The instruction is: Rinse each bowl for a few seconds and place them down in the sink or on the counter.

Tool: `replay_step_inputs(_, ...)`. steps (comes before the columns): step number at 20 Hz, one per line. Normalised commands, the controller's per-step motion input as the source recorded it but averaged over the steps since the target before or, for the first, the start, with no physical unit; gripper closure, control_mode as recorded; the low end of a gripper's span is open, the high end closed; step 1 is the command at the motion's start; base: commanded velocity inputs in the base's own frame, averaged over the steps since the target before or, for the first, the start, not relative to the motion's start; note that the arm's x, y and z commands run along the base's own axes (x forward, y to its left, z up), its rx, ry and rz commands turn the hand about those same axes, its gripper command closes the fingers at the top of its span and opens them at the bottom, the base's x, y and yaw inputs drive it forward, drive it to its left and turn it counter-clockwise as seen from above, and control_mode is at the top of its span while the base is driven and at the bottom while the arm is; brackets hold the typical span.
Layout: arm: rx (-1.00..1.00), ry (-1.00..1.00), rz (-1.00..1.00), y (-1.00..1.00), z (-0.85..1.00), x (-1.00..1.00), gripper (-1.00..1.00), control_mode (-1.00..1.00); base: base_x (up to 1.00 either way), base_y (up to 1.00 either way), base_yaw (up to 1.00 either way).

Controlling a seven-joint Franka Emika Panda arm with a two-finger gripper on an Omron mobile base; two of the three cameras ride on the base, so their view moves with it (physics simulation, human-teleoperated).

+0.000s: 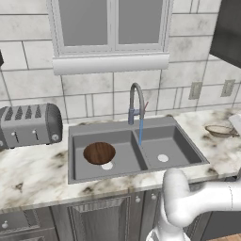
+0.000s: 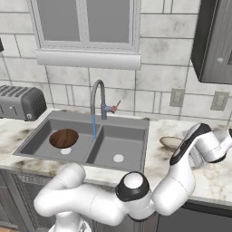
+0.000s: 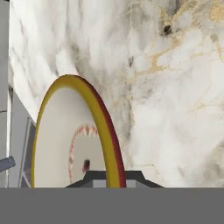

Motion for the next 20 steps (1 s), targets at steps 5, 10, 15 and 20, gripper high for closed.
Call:
replay_step_inputs(5,0.01,-0.16,0.02,0.09,0.26,-0.17,1.00,-1.00,0.00,0.00,0.00)
replay_step_inputs(10,0.03,-0.13,0.04,0.15,0.27,-0.12,1.00,-1.00,0.00,0.00,0.00)
replay_step_inputs(15,0.01,-0.11,0.04,0.22,0.22,-0.10,1.00,-1.00,0.00,0.00,0.00)
replay_step_inputs(20,-0.01,-0.10,0.03,0.33,0.14,-0.05,1.00,-1.00,0.00,0.00,0.00)
